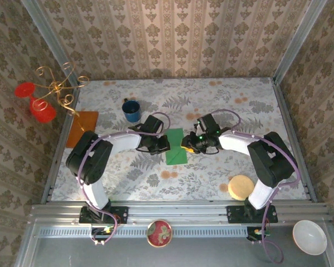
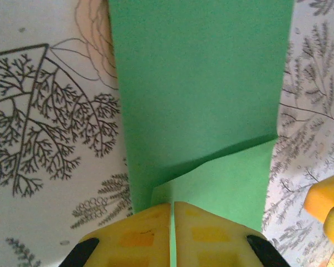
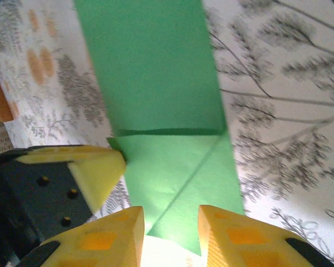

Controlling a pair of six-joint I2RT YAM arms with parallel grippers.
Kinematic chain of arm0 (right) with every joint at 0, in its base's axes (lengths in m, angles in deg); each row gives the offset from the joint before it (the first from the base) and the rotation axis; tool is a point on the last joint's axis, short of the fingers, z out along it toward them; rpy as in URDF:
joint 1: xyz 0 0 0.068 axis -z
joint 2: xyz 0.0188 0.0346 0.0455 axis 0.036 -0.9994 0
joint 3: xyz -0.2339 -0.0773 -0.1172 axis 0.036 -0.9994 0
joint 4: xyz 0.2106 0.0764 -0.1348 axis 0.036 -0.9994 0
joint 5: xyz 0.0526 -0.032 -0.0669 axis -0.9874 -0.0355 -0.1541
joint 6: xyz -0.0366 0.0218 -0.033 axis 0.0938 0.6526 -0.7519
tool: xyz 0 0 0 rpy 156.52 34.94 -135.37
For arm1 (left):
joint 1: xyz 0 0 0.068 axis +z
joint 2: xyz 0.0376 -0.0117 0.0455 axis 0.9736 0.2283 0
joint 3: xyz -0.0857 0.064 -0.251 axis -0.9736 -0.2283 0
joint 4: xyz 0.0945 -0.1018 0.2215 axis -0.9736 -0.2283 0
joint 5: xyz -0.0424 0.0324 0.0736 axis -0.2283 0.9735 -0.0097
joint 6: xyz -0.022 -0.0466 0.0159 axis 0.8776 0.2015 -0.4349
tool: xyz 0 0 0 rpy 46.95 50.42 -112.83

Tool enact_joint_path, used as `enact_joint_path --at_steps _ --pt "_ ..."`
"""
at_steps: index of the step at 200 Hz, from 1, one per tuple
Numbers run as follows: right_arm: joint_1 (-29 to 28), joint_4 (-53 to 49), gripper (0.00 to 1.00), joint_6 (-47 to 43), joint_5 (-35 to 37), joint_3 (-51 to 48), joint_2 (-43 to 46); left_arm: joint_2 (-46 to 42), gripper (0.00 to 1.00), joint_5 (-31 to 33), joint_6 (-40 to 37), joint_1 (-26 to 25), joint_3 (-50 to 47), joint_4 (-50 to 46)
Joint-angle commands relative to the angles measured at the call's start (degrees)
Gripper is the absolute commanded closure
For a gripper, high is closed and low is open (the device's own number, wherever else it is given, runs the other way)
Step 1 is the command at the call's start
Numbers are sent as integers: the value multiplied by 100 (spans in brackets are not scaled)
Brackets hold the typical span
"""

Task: Fold a paper plane with a square sheet of paper (pick it up from the middle)
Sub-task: Turn over the paper at the center of the table.

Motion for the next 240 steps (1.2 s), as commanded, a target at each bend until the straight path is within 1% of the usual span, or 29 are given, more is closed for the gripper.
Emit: enact_joint_path --at_steps 1,32,93,125,151,172,240 --pt "-6 419 66 527 26 -143 -36 98 89 55 200 31 -7 98" --pt "-80 547 66 625 -53 -131 -173 152 90 111 339 71 -199 85" --pt "-182 397 68 663 55 81 -443 127 90 82 593 89 -571 291" --pt "-223 356 68 624 44 203 -593 117 90 62 600 89 -608 322" --pt "-243 433 73 608 5 258 -683 126 91 34 601 89 -599 338" --pt "-246 477 75 610 -10 281 -754 135 91 10 599 89 -591 349" --pt "-262 596 75 633 -68 273 -879 117 91 -10 609 89 -591 359"
